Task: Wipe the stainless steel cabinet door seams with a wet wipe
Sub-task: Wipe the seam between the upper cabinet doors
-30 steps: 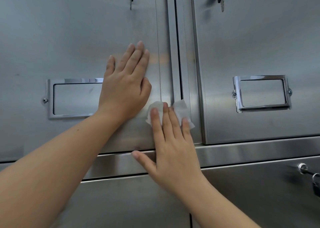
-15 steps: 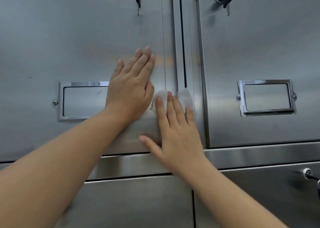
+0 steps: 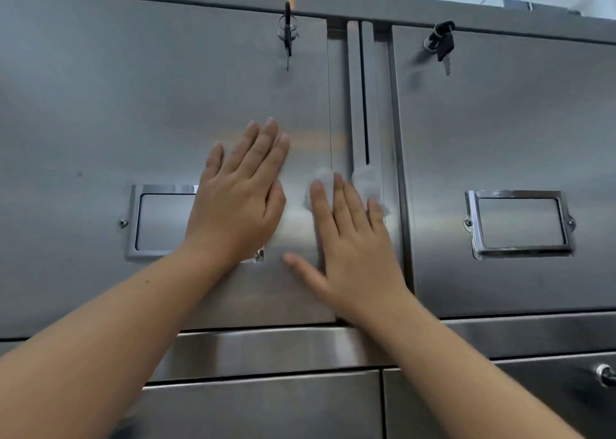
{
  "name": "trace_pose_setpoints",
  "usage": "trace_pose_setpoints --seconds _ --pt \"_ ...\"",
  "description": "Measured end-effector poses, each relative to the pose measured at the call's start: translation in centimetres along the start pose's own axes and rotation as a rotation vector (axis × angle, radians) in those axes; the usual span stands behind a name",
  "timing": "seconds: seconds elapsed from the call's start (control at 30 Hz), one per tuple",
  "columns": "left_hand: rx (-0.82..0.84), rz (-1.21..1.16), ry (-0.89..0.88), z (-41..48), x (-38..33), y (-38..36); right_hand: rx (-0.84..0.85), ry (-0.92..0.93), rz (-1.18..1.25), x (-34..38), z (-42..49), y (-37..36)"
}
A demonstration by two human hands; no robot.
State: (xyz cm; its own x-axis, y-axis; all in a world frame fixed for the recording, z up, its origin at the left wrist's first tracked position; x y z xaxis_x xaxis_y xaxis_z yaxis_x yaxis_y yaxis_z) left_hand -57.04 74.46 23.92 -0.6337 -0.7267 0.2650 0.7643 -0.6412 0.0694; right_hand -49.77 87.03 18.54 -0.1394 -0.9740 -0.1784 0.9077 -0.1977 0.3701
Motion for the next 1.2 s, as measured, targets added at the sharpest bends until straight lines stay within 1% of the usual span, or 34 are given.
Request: trace_pose_setpoints --seconds 0.13,0.23,0.37,0.47,0.67,0.8,0.9,1.0,1.1,1.2 --pt "-0.02 -0.019 0.0 0.0 0.1 0.0 -0.077 -0.02 -0.003 -0.5 3.5 0.7" --pt "-0.038 -0.04 0.036 0.0 0.2 0.2 -0.055 0.007 0.031 -0.2 1.5 0.1" --pt "-0.037 -0.049 0.045 -0.1 0.1 0.3 0.011 0.053 -0.01 -0.5 -0.3 -0.3" --pt "-0.04 -0.051 0.034 -0.1 0.1 0.3 -0.017 0.063 -0.033 -1.1 1.9 0.6" --pt "-0.059 -0.066 0.027 -0.1 0.3 0.1 -0.09 0.019 -0.053 -1.9 7.7 2.2" --pt "-0.064 -0.067 0.023 -0.1 0.3 0.2 -0.107 0.036 -0.016 -1.2 5.4 1.3" --pt "-0.073 -0.071 0.025 -0.1 0.4 0.1 -0.084 0.044 -0.027 -1.1 3.9 0.7" --pt "-0.094 -0.068 0.026 -0.1 0.3 0.1 -0.089 0.054 -0.048 -1.7 5.6 1.3" --pt "-0.115 -0.062 0.032 0.0 0.2 0.1 -0.127 0.04 -0.051 -2.2 8.7 2.2" --pt "-0.097 -0.053 0.025 0.0 0.2 0.2 -0.141 0.011 -0.033 -2.4 11.3 3.1"
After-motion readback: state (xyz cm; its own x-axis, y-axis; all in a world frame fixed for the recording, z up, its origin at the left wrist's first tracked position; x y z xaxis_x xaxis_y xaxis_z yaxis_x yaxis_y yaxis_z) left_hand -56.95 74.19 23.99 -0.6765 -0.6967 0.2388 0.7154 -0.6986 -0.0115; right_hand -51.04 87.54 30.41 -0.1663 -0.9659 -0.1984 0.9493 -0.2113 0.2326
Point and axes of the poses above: each hand's wrist, its own z-axis towards the middle knuckle, its own y-axis out of the back of the hand, x = y × z, the point moved 2 cm from there along z, towards the middle knuckle, and after that the axes turned 7 degrees about z, right-handed, at the moved point
